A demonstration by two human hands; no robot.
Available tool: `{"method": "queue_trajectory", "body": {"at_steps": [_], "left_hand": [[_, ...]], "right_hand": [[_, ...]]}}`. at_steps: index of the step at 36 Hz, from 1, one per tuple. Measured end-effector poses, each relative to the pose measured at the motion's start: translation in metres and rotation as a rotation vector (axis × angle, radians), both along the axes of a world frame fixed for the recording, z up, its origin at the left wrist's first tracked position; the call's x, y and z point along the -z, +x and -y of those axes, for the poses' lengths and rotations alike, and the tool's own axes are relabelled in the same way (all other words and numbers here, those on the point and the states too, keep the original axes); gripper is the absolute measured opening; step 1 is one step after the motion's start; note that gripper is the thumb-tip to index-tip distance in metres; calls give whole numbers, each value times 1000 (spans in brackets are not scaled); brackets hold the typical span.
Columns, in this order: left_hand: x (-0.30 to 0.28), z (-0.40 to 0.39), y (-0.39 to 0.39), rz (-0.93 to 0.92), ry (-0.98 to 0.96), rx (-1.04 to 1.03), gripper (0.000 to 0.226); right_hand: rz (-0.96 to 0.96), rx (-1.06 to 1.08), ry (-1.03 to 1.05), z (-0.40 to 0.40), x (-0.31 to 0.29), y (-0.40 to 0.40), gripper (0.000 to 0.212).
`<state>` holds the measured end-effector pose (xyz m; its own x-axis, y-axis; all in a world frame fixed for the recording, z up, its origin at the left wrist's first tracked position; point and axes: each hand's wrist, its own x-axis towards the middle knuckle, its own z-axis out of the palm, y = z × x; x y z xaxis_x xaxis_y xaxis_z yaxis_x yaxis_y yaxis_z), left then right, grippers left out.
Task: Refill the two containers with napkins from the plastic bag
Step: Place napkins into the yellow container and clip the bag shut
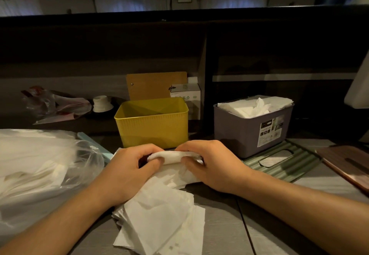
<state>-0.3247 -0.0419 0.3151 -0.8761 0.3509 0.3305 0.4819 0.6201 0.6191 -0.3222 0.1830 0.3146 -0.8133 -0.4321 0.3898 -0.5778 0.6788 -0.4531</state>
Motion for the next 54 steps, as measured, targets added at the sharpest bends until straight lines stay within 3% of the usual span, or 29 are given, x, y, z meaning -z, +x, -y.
{"method": "queue_trajectory", "body": {"at_steps": [8,12,16,21,26,31,36,41,45,47,49,54], "left_hand": [[-4,-3,-3,179,481,-65,15],[-4,-2,-3,269,477,-28,32],[-2,-2,-1,217,329,-23,35],[0,-2,-2,157,367,-61,28],[1,-4,-6,201,472,-49,36],[1,-8,-3,179,470,-45,28],[1,-6,-5,238,410,-33,50],[-3,-8,-5,163,265,-82,15],[0,-2,-5,138,283,-124,16],[1,1,-5,154,323,-131,19],[2,4,-5,163,345,-144,20],[2,5,-6,153,382,-218,27]], "right_hand": [[148,13,-334,-1,-3,-8,35],[269,-13,-331,-1,-4,-6,56],[329,-38,-318,0,-6,-6,57],[230,27,-374,1,-2,-10,37],[231,6,-443,1,1,-11,57],[188,-3,-258,1,2,-8,64],[137,10,-153,3,1,-6,59],[-37,48,-214,2,-1,-6,59],[-106,-111,-181,-8,-4,-1,28],[-75,-224,-62,-10,-2,2,27],[-164,-255,14,-10,0,4,33],[-398,-264,-2,-12,-7,6,28]]}}
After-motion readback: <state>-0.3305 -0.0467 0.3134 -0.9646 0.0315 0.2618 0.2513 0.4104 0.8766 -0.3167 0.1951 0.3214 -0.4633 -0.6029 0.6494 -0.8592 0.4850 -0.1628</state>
